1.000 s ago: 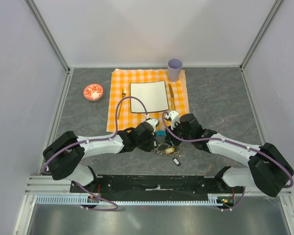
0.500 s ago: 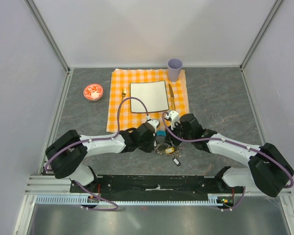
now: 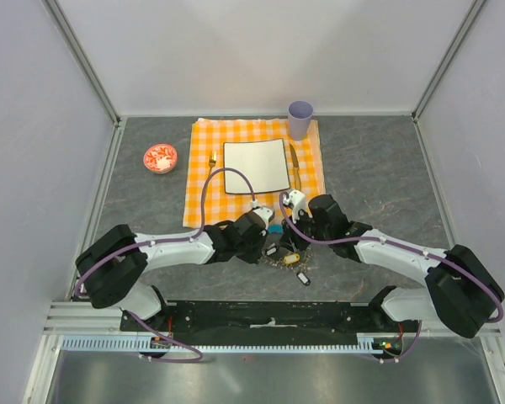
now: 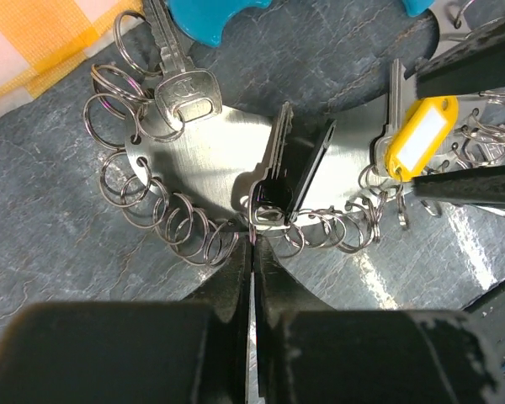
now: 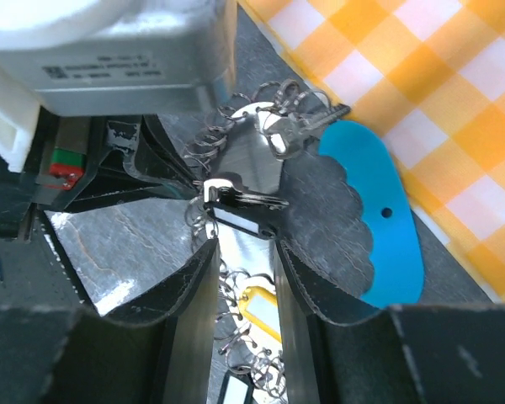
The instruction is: Put the keys on the keyring
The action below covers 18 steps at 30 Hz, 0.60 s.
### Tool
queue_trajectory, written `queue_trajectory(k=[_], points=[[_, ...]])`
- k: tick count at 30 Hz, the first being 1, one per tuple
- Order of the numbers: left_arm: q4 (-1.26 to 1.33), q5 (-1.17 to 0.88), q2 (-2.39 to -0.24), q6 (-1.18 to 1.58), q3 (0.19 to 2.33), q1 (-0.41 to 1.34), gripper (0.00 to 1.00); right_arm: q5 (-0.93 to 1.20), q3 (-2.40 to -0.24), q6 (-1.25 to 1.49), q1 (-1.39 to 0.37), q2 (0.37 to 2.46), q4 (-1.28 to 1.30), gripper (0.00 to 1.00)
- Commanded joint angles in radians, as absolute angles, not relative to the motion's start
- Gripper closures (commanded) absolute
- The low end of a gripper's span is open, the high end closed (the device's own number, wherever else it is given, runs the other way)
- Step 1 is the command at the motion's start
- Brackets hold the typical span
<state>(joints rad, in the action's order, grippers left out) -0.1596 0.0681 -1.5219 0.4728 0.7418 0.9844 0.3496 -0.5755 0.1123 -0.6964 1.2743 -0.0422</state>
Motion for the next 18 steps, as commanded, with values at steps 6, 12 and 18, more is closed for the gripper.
queue_trajectory(k=[6, 12, 18], points=[[-0.012, 0.032, -1.362, 0.305, 0.663, 0.991, 0.98, 0.537, -0.592, 0.132, -0.696, 1.365, -0.210, 0.59], [0.127, 0.017, -1.270, 0.265, 0.572, 0.991, 0.98, 0.529, -0.598, 0.152, -0.696, 1.394, -0.252, 0.54], [0.205, 0.003, -1.229, 0.238, 0.532, 0.989, 0.98, 0.538, -0.607, 0.186, -0.696, 1.387, -0.273, 0.46]])
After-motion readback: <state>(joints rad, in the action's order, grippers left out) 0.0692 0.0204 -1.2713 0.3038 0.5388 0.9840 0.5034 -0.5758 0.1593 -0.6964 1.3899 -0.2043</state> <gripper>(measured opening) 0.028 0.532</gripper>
